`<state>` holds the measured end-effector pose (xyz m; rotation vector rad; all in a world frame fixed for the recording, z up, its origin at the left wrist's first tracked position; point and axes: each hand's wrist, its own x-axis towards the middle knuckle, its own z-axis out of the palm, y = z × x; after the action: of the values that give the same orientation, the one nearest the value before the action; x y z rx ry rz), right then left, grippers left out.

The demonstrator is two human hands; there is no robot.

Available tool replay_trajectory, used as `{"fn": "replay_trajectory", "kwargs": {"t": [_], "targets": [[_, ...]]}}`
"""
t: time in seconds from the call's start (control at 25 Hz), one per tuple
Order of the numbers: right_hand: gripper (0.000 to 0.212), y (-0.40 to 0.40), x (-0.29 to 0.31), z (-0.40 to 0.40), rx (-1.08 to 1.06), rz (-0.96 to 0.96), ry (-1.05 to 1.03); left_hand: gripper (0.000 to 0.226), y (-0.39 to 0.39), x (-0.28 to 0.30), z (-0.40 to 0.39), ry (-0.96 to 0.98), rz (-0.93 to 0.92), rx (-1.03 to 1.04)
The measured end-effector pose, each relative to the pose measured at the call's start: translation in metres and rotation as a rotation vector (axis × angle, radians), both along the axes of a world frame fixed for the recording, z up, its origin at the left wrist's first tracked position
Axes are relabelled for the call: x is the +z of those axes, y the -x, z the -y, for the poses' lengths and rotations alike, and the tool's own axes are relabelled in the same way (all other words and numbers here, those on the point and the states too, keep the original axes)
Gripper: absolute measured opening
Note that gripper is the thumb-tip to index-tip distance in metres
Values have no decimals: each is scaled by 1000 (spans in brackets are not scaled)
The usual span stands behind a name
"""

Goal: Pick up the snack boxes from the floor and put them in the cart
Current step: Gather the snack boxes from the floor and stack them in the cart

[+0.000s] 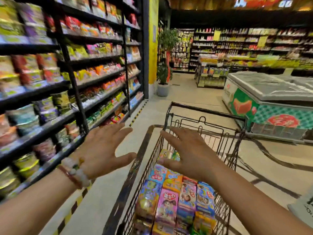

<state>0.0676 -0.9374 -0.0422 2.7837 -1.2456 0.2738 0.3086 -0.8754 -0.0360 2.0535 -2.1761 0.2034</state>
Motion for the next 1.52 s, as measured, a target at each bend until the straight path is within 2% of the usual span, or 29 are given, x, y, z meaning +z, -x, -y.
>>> {"fn": "replay_trajectory", "kwargs": {"t": [0.32,0.4,0.48,0.6,0.8,0.92,1.24,1.36,1.52], "targets": [[99,-80,11,-91,334,-50,-31,105,-39,-2,-169,-27,1,343],[98,-109,15,-121,414,-67,-63,109,-55,-2,-214,-21,7,416],[100,-138,17,-155,491,-89,-95,122,-71,-2,-262,-18,15,487],[103,-187,15,-218,631,-79,-102,125,-95,-5,-349,-5,18,606],[81,-271,12,-350,863,-93,-139,124,-129,-6,-516,-31,47,824],[83,-313,9,-432,1027,-99,-135,116,-140,-4,-614,7,51,976],[98,-404,6,-612,1508,-134,-72,94,-120,-3,-803,36,65,1412],[98,-435,6,-670,1684,-135,-26,100,-106,-2,-850,27,17,1600],[97,-476,12,-739,1888,-162,-24,113,-100,-4,-903,20,65,1804]]}}
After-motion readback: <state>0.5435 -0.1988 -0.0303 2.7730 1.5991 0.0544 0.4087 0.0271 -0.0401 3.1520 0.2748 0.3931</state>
